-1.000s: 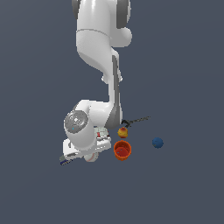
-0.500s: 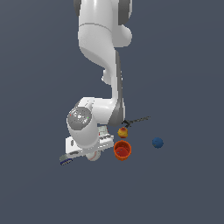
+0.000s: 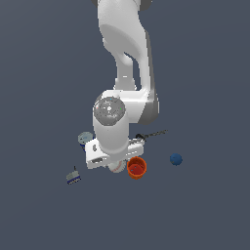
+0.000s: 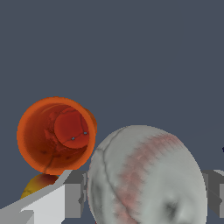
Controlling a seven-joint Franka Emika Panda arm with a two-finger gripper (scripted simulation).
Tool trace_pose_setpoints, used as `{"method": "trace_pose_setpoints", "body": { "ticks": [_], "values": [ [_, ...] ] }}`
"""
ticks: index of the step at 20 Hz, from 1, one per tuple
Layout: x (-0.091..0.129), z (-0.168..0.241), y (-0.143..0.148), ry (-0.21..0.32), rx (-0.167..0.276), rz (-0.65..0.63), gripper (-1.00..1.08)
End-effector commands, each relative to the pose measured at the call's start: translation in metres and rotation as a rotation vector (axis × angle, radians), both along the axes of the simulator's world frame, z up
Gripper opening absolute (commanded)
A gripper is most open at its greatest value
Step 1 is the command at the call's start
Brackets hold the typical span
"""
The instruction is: Pick up a designated object from a clutter of objects.
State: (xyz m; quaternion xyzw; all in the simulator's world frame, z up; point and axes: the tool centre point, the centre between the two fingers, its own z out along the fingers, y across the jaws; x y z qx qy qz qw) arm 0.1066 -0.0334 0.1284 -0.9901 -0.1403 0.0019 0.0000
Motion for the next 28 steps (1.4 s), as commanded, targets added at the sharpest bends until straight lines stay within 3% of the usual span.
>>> {"method": "trace_pose_setpoints", "body": {
  "ticks": [1,21,28],
  "values": [
    [-0.002,0.026,0.021,-0.003,0.0,0.001,-1.0],
    [-0.018,0.217,0.183,-0.004,-0.002,0.001,-1.0],
    [-0.019,0.267,0.226,-0.004,0.0,0.0,-1.0]
  ]
}}
